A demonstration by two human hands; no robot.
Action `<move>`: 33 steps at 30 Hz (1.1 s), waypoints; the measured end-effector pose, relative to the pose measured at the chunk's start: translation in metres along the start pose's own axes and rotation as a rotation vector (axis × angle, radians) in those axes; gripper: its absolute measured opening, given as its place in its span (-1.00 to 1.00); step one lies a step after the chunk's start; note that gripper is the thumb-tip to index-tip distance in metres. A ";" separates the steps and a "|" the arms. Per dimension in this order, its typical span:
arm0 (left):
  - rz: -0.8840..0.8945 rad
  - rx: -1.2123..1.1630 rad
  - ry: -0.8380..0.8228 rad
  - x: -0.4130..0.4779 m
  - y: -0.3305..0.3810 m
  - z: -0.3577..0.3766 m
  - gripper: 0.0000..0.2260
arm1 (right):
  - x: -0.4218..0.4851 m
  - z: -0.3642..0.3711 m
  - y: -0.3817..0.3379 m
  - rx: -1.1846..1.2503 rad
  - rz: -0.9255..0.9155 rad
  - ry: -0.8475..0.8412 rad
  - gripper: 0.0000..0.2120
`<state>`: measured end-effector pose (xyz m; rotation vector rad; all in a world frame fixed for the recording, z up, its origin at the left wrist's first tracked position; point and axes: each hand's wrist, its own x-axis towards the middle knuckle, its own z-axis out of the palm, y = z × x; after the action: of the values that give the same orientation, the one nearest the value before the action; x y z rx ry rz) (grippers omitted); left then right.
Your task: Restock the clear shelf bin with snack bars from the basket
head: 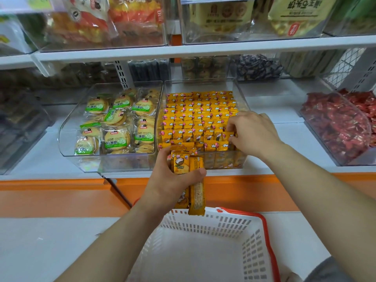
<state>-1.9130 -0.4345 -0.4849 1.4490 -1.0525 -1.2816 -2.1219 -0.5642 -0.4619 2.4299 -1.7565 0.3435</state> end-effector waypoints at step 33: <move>-0.041 -0.312 0.094 0.006 0.017 -0.006 -0.56 | -0.062 -0.016 -0.046 1.601 0.380 -0.330 -0.79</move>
<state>-1.9072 -0.4435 -0.4690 1.2836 -0.7271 -1.3269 -2.0984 -0.4893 -0.4606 2.9122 -2.6359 2.2220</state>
